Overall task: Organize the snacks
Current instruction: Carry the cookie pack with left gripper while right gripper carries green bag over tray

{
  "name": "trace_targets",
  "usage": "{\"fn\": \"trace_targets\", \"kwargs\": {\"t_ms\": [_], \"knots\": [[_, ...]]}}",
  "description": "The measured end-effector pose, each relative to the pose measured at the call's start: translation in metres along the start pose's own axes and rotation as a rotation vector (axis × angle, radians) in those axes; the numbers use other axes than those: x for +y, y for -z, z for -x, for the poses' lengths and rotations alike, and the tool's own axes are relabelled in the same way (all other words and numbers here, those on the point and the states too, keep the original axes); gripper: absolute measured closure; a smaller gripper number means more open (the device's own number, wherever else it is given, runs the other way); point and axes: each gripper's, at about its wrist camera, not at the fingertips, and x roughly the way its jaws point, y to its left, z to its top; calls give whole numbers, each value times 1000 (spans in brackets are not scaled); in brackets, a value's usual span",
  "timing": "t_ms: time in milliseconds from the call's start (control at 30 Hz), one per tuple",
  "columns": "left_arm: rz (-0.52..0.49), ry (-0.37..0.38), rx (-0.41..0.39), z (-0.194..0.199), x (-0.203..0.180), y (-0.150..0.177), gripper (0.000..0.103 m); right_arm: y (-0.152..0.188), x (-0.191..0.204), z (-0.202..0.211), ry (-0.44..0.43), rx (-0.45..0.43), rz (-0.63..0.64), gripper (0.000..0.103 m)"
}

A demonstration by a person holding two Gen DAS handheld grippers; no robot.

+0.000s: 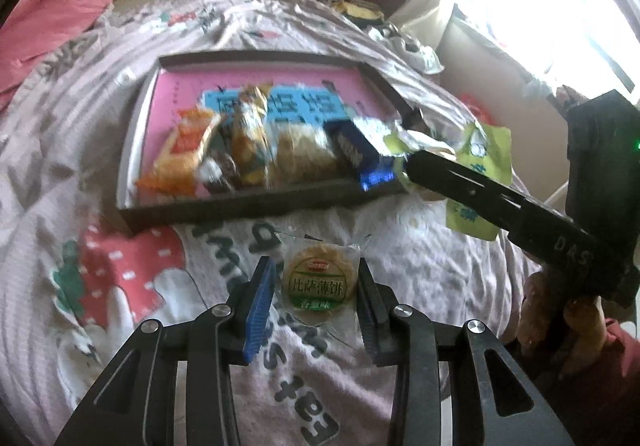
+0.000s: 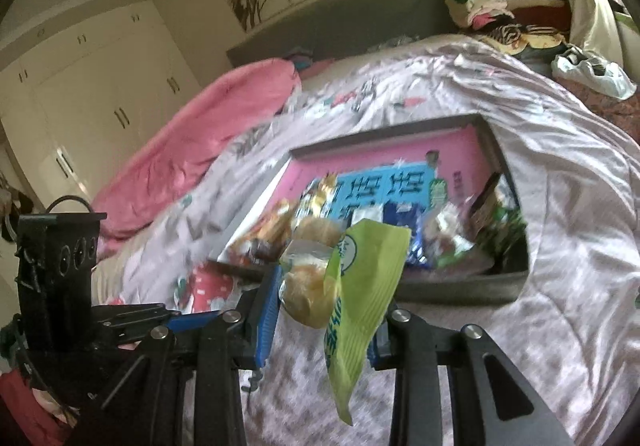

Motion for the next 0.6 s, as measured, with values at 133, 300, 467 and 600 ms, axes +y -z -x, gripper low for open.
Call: {"fn": "trace_targets", "kwargs": {"t_ms": [133, 300, 467, 600], "knots": [[-1, -25, -20, 2, 2, -11, 63, -5, -5, 4, 5, -25, -9, 68], [3, -41, -41, 2, 4, -23, 63, -10, -10, 7, 10, -48, -17, 68], [5, -54, -43, -2, 2, -32, 63, -16, -15, 8, 23, -70, -27, 68], [7, -61, -44, -6, 2, -39, 63, -20, -20, 8, 28, -80, -35, 68]]}}
